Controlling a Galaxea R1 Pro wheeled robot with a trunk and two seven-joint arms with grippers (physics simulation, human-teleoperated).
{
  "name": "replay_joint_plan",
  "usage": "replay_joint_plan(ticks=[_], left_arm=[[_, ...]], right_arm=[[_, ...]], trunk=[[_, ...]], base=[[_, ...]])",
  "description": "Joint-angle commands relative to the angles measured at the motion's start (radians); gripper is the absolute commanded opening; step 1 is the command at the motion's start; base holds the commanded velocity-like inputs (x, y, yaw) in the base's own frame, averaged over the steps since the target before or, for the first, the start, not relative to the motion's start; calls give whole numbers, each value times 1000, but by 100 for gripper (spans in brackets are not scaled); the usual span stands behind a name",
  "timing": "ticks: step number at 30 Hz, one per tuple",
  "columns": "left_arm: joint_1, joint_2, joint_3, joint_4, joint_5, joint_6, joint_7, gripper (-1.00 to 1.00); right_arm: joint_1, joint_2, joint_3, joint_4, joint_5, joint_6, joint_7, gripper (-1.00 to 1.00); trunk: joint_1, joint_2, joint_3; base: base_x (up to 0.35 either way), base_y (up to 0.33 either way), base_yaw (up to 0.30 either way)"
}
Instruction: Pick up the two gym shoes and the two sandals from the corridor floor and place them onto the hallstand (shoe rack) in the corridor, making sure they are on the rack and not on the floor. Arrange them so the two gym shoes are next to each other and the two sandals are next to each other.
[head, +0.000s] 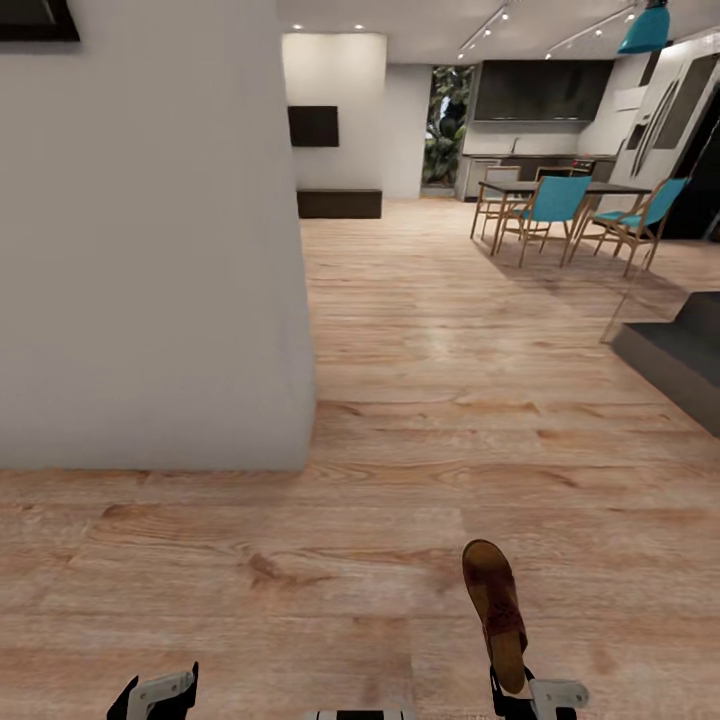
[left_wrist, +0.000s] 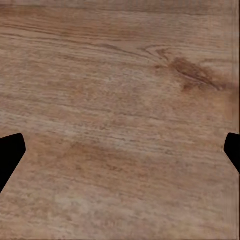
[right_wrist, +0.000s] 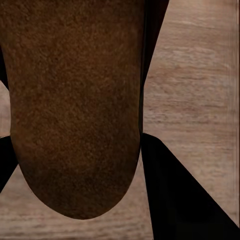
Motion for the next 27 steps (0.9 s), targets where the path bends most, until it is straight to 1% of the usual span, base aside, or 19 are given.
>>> replay_joint_plan(ticks=[1,9,15,22,27], left_arm=[[0,0,6,0,-5,-3,-3,100],[0,-1,1,0,-15,0,-4,100],[0,-1,3,0,-9,1,-3,100],[0,0,1,0,-13,1,-4,100],[0,0,1,0,-9,-1,-4,100]], right_arm=[[-1,1,-1,1,5,-2,-5,-100],[-1,1,-1,1,5,-2,-5,-100],[-1,1,-1,1,5,-2,-5,-100],[-1,0,-1,1,5,-2,-6,-100],[-1,0,-1,1,5,-2,-5,-100]], trunk=[[0,0,-1],[0,0,-1],[0,0,-1],[0,0,-1],[0,0,-1]], base=[[0,0,-300],[0,0,-300],[0,0,-300],[0,0,-300],[0,0,-300]])
